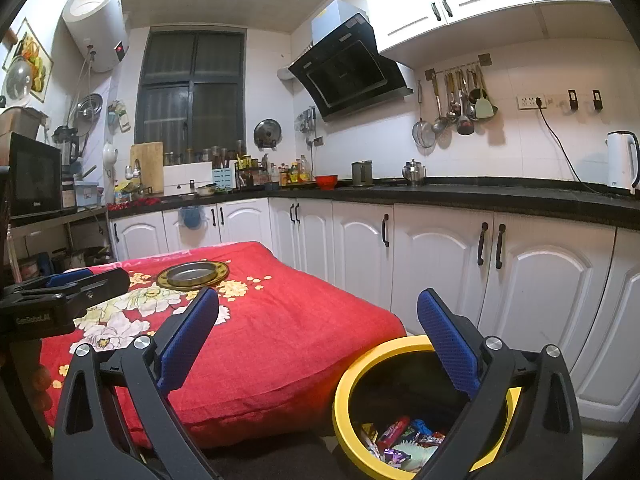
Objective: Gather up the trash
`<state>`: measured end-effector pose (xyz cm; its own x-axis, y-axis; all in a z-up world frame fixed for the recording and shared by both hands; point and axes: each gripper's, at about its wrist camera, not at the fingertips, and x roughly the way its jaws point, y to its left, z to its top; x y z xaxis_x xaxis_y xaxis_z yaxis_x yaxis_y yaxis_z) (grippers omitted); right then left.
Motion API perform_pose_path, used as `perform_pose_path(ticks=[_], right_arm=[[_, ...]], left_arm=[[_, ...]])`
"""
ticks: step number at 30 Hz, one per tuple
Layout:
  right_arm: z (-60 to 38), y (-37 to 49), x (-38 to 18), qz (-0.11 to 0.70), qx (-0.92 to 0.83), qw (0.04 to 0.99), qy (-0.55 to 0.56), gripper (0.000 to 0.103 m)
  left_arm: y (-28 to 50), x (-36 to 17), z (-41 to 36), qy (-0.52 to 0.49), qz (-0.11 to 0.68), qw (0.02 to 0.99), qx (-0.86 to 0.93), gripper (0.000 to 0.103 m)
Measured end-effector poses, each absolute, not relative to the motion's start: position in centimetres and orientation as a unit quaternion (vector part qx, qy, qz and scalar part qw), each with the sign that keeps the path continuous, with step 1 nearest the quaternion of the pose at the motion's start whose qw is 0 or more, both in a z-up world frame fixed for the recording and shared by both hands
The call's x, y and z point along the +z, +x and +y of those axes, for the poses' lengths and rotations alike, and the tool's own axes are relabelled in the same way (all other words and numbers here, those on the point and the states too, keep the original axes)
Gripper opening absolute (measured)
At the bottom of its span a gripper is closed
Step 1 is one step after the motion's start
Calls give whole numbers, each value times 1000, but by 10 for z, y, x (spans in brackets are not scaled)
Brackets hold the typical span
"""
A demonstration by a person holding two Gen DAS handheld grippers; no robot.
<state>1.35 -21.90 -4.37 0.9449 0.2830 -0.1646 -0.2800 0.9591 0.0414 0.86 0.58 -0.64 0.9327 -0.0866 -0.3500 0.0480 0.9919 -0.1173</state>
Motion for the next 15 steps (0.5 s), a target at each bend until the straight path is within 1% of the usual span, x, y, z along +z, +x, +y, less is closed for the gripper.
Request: perform_pose_path(ticks=[15], right_arm=[[-219,13,-45,85,142,986,11,97]], left_arm=[[9,-6,5,-56,183,981,-32,92]])
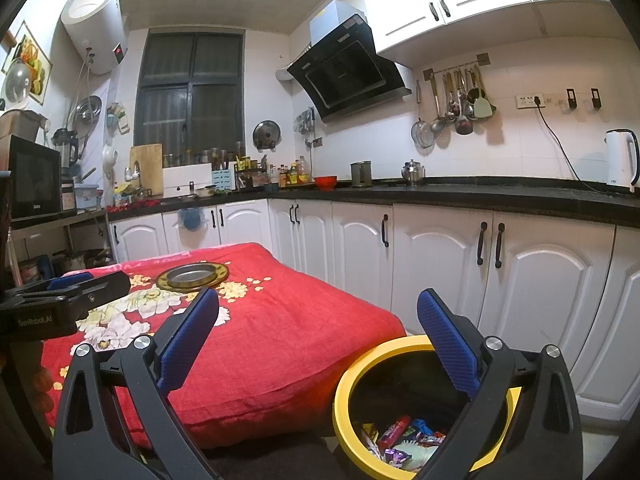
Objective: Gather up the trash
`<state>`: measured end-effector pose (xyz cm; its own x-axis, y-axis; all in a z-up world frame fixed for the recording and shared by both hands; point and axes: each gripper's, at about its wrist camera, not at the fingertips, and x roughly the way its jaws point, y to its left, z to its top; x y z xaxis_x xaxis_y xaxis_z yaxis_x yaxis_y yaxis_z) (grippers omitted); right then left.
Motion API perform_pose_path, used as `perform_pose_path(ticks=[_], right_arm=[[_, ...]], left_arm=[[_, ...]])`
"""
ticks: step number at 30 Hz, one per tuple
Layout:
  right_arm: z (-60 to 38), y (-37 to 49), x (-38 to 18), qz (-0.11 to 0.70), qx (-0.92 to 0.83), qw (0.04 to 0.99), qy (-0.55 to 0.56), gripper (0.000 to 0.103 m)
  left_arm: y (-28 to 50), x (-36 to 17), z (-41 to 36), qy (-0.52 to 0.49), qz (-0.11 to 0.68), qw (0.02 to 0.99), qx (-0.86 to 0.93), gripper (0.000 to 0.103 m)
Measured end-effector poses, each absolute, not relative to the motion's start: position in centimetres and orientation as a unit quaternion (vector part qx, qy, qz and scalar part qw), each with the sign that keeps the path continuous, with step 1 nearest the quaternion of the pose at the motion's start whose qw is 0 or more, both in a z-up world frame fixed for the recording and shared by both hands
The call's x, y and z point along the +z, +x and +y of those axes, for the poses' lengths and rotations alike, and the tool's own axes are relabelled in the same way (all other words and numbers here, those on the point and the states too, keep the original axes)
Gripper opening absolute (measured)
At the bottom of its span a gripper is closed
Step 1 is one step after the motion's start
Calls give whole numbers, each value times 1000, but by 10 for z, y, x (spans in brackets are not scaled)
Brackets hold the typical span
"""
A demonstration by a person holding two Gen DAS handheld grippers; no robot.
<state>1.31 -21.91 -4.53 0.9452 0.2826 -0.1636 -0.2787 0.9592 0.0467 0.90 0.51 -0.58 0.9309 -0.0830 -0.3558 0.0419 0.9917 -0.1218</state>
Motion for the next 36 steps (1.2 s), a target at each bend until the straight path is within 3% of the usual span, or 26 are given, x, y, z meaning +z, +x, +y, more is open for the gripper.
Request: perform_pose_path(ticks=[36], right_arm=[[-221,13,-47,85,143,986,12,97]], left_arm=[[11,-6,9,-54,188,980,-30,92]])
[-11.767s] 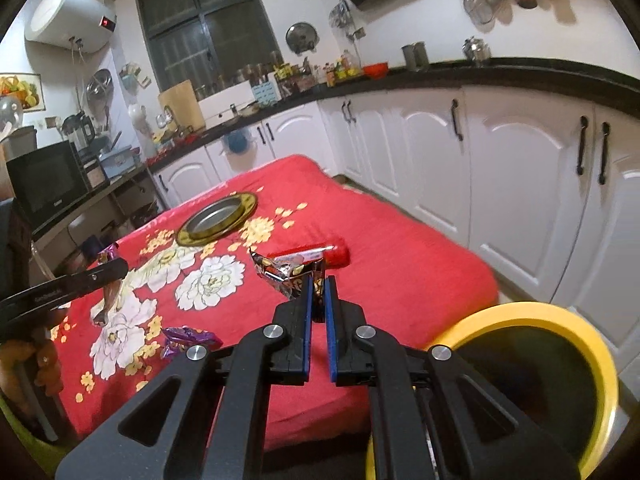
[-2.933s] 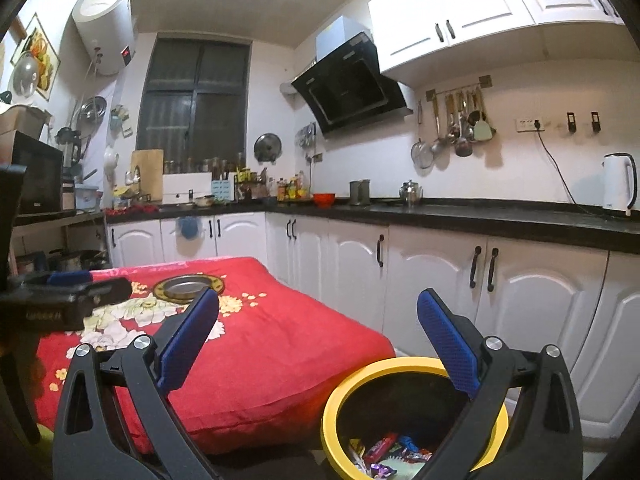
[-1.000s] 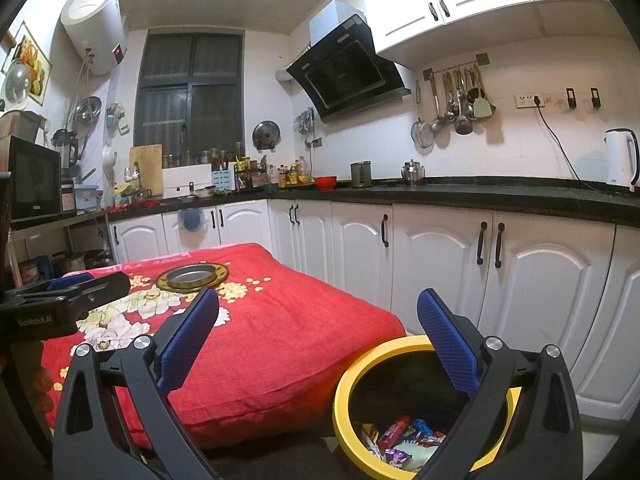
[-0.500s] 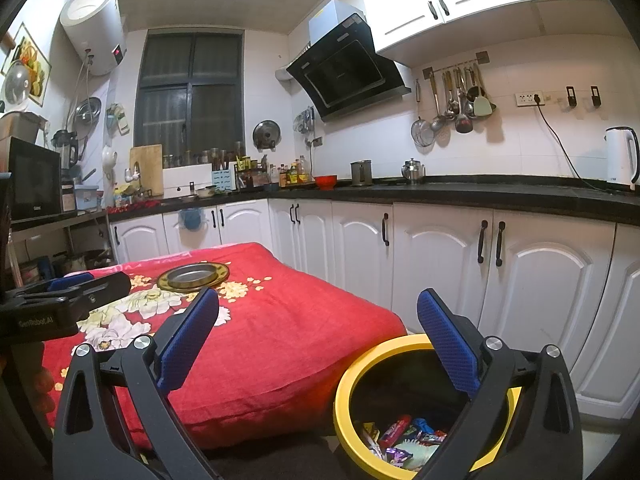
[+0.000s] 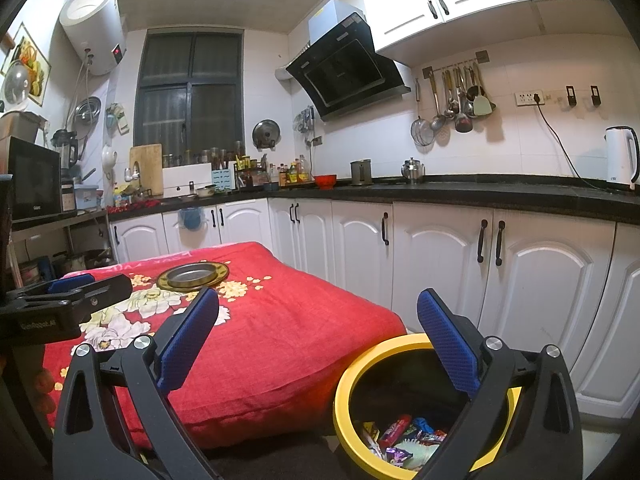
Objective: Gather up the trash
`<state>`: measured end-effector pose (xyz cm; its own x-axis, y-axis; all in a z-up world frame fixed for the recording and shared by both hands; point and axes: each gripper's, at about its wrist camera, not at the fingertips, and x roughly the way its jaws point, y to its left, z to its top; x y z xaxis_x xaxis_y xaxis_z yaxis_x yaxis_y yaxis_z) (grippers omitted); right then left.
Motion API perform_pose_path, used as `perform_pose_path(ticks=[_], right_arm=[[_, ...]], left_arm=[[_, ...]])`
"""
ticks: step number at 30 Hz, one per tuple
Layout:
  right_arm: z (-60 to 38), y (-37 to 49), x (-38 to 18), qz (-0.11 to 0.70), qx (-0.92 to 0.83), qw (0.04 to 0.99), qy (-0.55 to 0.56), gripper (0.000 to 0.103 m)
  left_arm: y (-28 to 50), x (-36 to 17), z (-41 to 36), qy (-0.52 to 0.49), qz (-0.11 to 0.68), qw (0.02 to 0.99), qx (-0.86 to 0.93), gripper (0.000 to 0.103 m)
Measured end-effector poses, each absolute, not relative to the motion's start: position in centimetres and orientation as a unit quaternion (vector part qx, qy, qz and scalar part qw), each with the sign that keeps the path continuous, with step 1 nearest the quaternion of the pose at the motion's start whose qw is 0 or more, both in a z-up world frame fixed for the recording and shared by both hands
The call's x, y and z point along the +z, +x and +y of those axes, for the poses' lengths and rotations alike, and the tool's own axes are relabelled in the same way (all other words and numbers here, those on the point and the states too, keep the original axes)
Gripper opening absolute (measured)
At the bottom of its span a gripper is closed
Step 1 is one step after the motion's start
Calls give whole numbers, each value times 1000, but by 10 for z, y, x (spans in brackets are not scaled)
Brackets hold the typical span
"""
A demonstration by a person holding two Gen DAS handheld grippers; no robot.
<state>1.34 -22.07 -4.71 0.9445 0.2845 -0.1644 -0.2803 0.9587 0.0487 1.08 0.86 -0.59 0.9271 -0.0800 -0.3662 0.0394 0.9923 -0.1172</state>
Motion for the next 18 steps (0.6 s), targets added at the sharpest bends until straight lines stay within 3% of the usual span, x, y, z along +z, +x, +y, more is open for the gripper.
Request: perform_pose_path(ticks=[18], right_arm=[[-219,18,-51,99,140,985,12,97]], left_arm=[[21,-11,18,-67,205,976,-32,92]])
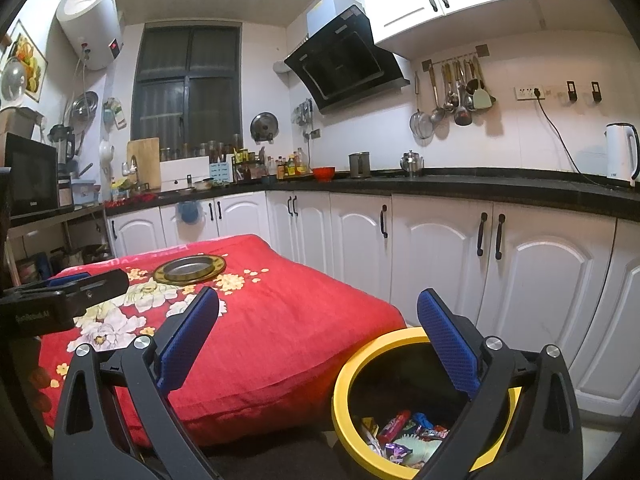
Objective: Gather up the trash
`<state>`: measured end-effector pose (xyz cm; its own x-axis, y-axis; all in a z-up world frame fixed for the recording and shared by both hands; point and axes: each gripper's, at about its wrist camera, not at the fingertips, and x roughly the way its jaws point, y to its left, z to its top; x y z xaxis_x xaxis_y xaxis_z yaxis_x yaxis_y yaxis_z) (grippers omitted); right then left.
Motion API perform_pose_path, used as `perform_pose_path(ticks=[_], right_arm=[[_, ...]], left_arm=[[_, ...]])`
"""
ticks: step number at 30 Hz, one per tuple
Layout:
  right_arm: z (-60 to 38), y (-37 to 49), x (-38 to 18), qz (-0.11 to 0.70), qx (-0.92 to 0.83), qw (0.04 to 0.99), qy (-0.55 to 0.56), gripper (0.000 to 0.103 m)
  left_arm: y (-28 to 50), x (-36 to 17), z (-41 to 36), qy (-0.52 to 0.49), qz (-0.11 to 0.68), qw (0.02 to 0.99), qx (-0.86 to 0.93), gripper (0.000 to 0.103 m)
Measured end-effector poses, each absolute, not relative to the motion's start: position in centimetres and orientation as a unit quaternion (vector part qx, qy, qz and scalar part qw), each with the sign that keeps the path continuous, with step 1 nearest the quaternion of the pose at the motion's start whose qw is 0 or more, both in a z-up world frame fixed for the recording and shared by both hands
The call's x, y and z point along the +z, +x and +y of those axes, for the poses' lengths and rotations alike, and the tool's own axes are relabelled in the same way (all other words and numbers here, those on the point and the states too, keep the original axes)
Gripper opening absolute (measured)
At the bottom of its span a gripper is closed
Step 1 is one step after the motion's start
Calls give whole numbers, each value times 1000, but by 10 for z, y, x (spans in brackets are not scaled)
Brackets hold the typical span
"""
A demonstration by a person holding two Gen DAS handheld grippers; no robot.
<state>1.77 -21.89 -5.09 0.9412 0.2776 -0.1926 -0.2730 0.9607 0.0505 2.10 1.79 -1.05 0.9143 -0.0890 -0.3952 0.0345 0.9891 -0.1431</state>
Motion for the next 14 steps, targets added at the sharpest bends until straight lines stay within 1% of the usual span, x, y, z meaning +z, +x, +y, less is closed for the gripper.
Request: perform_pose_path(ticks=[9,12,14], right_arm=[[-212,22,-48,98,146,984,18,97],[-193,38,-40,120,180,976,25,97],[-171,48,-34,133,203,970,24,97]], left_arm=[[27,-10,25,-83,222,971,-17,92],[37,0,59,-106,240,964,35,92],[40,13,105,-137,235,958,87,92]])
